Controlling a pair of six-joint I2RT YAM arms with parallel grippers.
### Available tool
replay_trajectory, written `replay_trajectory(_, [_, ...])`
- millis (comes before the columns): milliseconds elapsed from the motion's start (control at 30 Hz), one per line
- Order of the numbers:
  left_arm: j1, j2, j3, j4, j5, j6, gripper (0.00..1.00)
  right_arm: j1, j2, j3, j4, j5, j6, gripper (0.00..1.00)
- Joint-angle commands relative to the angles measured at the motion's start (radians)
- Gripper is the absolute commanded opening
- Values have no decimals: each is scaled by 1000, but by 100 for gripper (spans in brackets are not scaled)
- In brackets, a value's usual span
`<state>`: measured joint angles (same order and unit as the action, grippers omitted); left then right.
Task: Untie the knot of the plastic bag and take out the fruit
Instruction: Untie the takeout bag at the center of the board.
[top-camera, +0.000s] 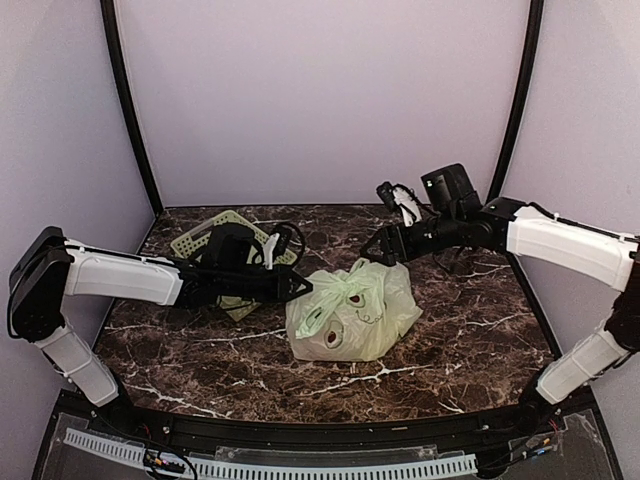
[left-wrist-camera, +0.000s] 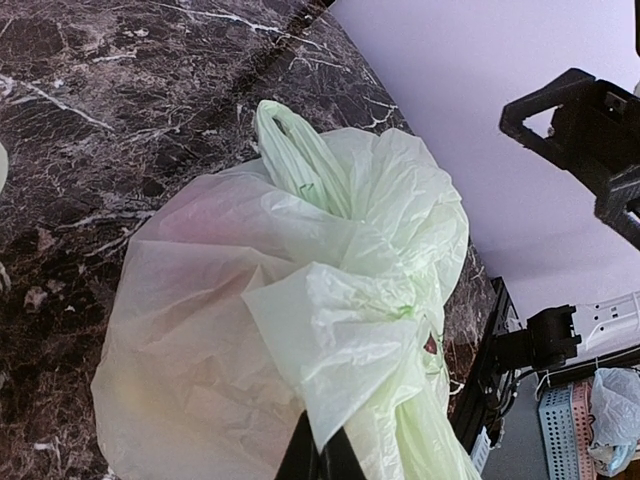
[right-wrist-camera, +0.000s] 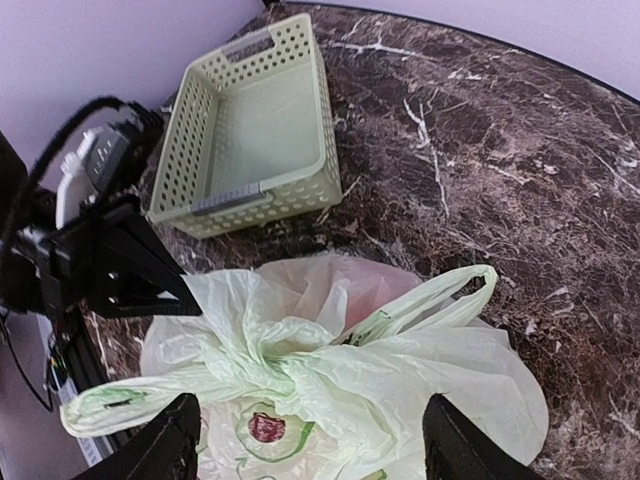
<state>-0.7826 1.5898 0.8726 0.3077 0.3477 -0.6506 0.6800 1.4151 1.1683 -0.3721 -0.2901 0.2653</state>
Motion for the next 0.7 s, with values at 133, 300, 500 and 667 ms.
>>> replay_trajectory(133, [5, -37, 21, -23, 11, 19, 1, -7, 151, 98, -66, -99, -246, 83])
replay_trajectory(300, [5, -35, 27, -32, 8, 22, 1, 1, 174, 79, -75, -33, -299, 86])
replay_trajectory(500, [6, -26, 42, -40, 10, 19, 1, 60, 178, 39, -54, 17, -315, 91])
replay_trajectory(667, [6, -24, 48, -49, 8, 22, 1, 92, 222, 33, -49, 108, -296, 92])
